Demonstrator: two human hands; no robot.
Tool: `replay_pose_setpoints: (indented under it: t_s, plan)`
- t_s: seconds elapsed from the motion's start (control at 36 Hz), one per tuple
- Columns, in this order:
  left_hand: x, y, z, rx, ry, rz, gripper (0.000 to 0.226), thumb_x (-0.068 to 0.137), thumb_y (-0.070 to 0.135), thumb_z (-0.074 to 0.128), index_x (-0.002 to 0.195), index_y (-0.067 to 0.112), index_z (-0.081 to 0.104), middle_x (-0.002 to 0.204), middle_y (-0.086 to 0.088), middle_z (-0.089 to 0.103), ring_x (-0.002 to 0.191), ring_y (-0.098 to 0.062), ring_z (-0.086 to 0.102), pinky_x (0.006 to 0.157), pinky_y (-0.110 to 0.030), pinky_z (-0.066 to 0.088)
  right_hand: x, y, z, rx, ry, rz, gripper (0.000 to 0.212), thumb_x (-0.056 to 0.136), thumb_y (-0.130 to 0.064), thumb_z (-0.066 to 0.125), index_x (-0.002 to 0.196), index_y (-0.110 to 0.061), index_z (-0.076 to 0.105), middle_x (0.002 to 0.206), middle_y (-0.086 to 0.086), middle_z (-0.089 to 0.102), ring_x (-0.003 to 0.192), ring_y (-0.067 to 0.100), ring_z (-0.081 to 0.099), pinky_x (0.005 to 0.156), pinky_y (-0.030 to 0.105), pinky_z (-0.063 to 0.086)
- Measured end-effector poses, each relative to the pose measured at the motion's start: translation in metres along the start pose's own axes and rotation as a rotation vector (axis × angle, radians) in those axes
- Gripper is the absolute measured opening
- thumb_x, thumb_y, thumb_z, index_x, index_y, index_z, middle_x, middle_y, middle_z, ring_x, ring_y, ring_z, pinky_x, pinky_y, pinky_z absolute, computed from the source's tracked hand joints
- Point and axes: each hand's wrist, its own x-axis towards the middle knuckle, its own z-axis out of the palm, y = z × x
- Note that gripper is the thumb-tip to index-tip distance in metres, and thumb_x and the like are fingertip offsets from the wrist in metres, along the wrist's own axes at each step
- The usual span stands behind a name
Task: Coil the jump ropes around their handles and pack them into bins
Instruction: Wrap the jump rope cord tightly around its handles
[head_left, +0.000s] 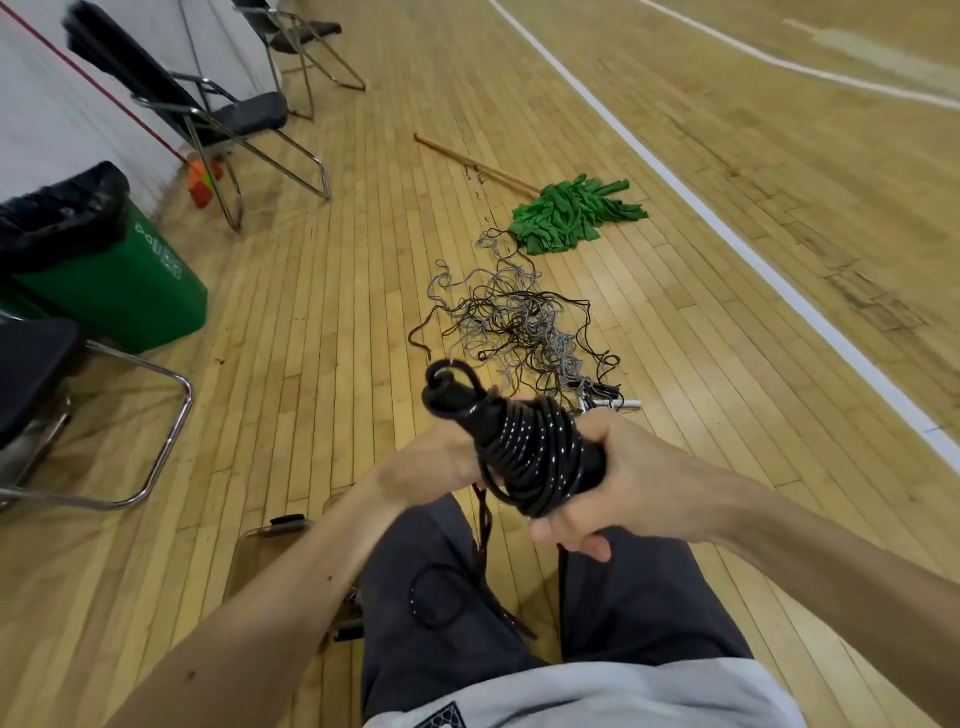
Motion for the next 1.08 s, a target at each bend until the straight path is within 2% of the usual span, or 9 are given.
replay_pose_setpoints:
  t_s: [0.03,0.06,0.14,0.22,0.33,0.56,0.75,0.89,1.08]
  plan:
    - [-0.008,0.019,0.006,-0.018,-0.018,0.041,0.039,0.096,-0.002,0.055,0.06,0.011,0.045,0.04,0.007,0.049,0.045,-0.006,0.052,0.057,-0.016,0.049,0.0,-0.001,-0.002,0.004,0.021,-0.022,0.022,0.076,-0.003,0.075,0.059,-0.013,0.064,0.049,0.003,0.056,0.044,0.016,0.049,0.061,0.027,0.047]
    - [-0.016,0.043,0.016,-0.071,-0.018,0.097,0.043,0.098,-0.007,0.047,0.06,0.012,0.042,0.039,0.007,0.044,0.041,-0.004,0.046,0.051,-0.011,0.042,0.001,-0.003,-0.004,0.007,0.046,-0.043,0.023,0.077,-0.001,0.073,0.06,-0.015,0.065,0.049,0.001,0.057,0.043,0.015,0.05,0.059,0.026,0.047]
    - [-0.024,0.047,0.024,-0.382,-0.097,0.174,0.043,0.107,0.018,0.037,0.068,-0.001,0.04,0.052,0.002,0.033,0.044,-0.008,0.037,0.051,-0.015,0.039,0.002,-0.008,-0.016,0.044,0.143,-0.09,0.015,0.077,0.0,0.07,0.068,-0.012,0.067,0.052,0.0,0.057,0.043,0.016,0.049,0.053,0.026,0.046]
    - [-0.031,0.036,0.027,-0.491,-0.189,0.177,0.047,0.101,0.042,0.049,0.07,0.006,0.045,0.051,0.009,0.033,0.041,-0.008,0.033,0.045,-0.02,0.029,0.001,-0.012,-0.038,0.055,0.324,-0.102,0.025,0.075,0.001,0.072,0.06,-0.02,0.067,0.054,0.006,0.054,0.044,0.018,0.047,0.047,0.021,0.042]
    - [-0.038,0.035,0.034,-0.536,-0.14,0.124,0.039,0.101,0.042,0.047,0.073,0.015,0.043,0.053,0.007,0.029,0.043,-0.007,0.023,0.042,-0.02,0.019,0.001,-0.004,-0.062,-0.14,0.508,0.001,0.013,0.08,0.01,0.073,0.072,0.004,0.066,0.058,0.022,0.056,0.048,0.023,0.05,0.048,0.021,0.042]
    - [-0.038,0.042,0.037,-0.073,0.041,0.013,0.043,0.105,0.042,0.039,0.075,0.011,0.044,0.056,0.007,0.03,0.046,-0.006,0.027,0.046,-0.016,0.027,0.006,0.028,-0.084,-0.243,0.747,0.205,0.016,0.081,0.004,0.073,0.072,-0.003,0.062,0.045,-0.002,0.056,0.04,0.011,0.047,0.043,0.015,0.039]
    - [-0.043,0.056,0.037,0.555,0.146,0.012,0.043,0.106,0.046,0.036,0.078,0.017,0.052,0.062,0.007,0.046,0.055,-0.01,0.04,0.056,-0.031,0.035,0.014,0.063,-0.091,-0.31,0.757,0.33,0.011,0.077,-0.001,0.073,0.071,0.003,0.064,0.045,0.004,0.055,0.041,0.014,0.046,0.046,0.019,0.04]
    - [-0.043,0.071,0.034,1.026,0.226,0.046,0.037,0.107,0.046,0.028,0.108,0.02,0.055,0.077,0.006,0.05,0.072,-0.017,0.056,0.066,-0.033,0.05,0.024,0.079,-0.093,-0.337,0.757,0.375,0.017,0.075,-0.006,0.076,0.063,-0.003,0.063,0.053,0.015,0.061,0.048,0.022,0.051,0.054,0.032,0.044]
    - [-0.039,0.088,0.017,1.486,0.207,0.196,0.041,0.108,0.048,0.024,0.102,0.019,0.053,0.083,0.004,0.059,0.07,-0.018,0.058,0.06,-0.03,0.041,0.031,0.094,-0.091,-0.404,0.629,0.475,0.017,0.077,-0.011,0.078,0.07,0.0,0.066,0.063,0.016,0.07,0.047,0.02,0.055,0.052,0.027,0.047]
